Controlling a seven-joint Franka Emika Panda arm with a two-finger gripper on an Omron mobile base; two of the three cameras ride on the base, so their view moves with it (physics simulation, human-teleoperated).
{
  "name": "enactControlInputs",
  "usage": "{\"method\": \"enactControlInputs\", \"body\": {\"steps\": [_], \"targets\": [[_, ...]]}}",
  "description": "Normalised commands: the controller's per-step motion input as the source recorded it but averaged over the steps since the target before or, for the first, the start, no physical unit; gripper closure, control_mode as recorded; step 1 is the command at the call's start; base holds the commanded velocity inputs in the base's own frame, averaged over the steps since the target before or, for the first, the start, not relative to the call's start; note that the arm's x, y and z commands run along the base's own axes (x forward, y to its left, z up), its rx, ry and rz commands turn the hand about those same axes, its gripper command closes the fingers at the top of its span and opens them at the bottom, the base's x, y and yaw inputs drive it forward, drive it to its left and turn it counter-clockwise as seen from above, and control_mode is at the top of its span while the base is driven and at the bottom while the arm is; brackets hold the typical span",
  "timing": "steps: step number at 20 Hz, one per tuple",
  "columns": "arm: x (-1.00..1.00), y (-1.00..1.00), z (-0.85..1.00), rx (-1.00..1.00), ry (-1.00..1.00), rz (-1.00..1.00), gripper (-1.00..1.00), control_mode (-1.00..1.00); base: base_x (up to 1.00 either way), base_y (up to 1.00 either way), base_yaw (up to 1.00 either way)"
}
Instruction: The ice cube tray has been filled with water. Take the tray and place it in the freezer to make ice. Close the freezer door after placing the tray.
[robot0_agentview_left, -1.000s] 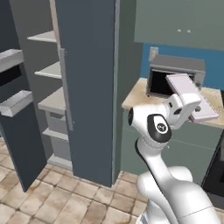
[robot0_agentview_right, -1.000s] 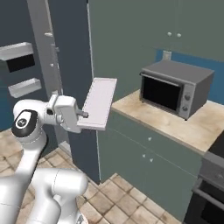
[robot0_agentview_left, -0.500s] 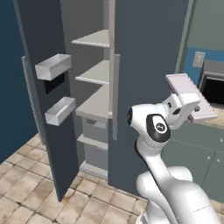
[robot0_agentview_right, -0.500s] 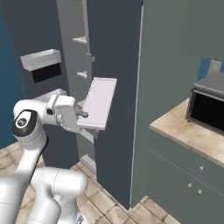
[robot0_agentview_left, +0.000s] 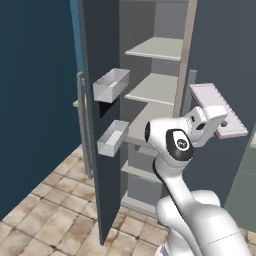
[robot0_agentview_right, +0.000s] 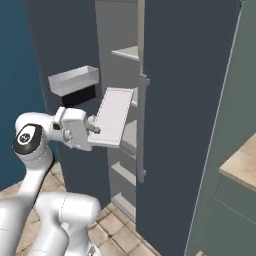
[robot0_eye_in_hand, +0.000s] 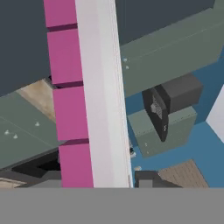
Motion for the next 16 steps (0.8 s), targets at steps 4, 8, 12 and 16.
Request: {"method": "enactControlInputs", "body": {"steps": [4, 8, 12, 16], "targets": [[0.00, 0.00, 0.00, 0.00, 0.00, 0.00, 1.00, 1.00, 0.52, 0.44, 0.00], [0.00, 0.00, 0.00, 0.00, 0.00, 0.00, 1.00, 1.00, 0.03, 0.02, -0.03], [0.00, 0.00, 0.00, 0.00, 0.00, 0.00, 1.00, 1.00, 0.00, -0.04, -0.10], [0.00, 0.00, 0.00, 0.00, 0.00, 0.00, 1.00, 1.00, 0.01, -0.02, -0.10]]}}
